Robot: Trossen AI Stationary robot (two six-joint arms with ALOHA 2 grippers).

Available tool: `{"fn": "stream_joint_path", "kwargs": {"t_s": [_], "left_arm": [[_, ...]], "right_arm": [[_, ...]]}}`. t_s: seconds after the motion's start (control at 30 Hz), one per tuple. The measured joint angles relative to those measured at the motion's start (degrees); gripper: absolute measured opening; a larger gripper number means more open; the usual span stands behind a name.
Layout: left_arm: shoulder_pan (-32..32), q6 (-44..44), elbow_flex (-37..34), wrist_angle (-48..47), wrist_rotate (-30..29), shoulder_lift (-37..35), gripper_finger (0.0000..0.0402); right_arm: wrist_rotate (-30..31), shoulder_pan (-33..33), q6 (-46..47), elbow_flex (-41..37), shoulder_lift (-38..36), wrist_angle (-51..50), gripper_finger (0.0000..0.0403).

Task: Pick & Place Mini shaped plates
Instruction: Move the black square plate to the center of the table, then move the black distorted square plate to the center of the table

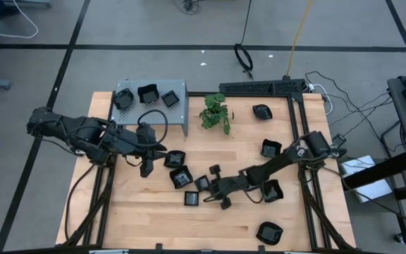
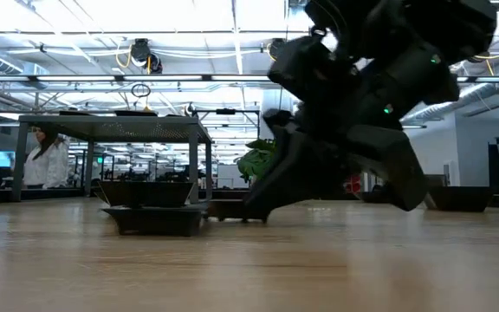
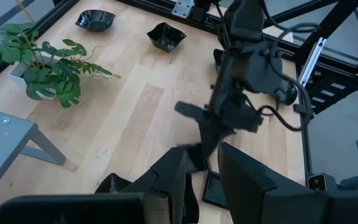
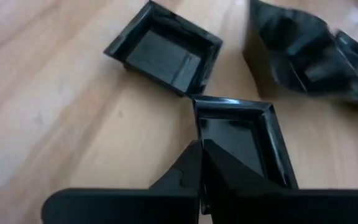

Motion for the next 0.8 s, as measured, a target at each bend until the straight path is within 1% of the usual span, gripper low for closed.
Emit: {"fn": "stream_joint_path", "kwargs": {"t_s": [0.07,0.17,0.3,0.4,0.5,0.63,0.77,0.8], "left_arm": [[0.0,0.0,0.0,0.0,0.0,0.0,0.0097],[0.0,0.0,0.0,0.0,0.0,0.0,0.0097],[0.0,0.0,0.0,0.0,0.0,0.0,0.0097],[0.0,-0.1,0.0,0.0,0.0,0.0,0.0097],[0.0,-0.2,0.0,0.0,0.0,0.0,0.0097],[0.0,-0.2,0.0,0.0,0.0,0.0,0.0097],[0.0,-0.2,0.0,0.0,0.1,0.0,0.0097],[0.0,-0.2,0.0,0.0,0.1,0.0,0.0097]], "right_arm": [[-1.6,0.0,-0.6,1.6,1.1,-0.2,0.0003],[-2.0,0.0,-1.0,3.1,1.7,-0.6,0.0018],[-2.6,0.0,-3.1,4.7,1.8,-0.8,0.005],[-4.1,0.0,-3.1,5.7,1.7,-0.2,0.0076],[-3.2,0.0,-3.2,5.7,1.7,-1.0,0.0101],[-3.1,0.0,-1.8,5.7,-0.5,-5.9,0.0128],[-2.9,0.0,2.8,5.7,-5.5,-16.3,0.0139],[-2.1,0.0,4.1,5.7,-6.9,-19.5,0.0139]]}}
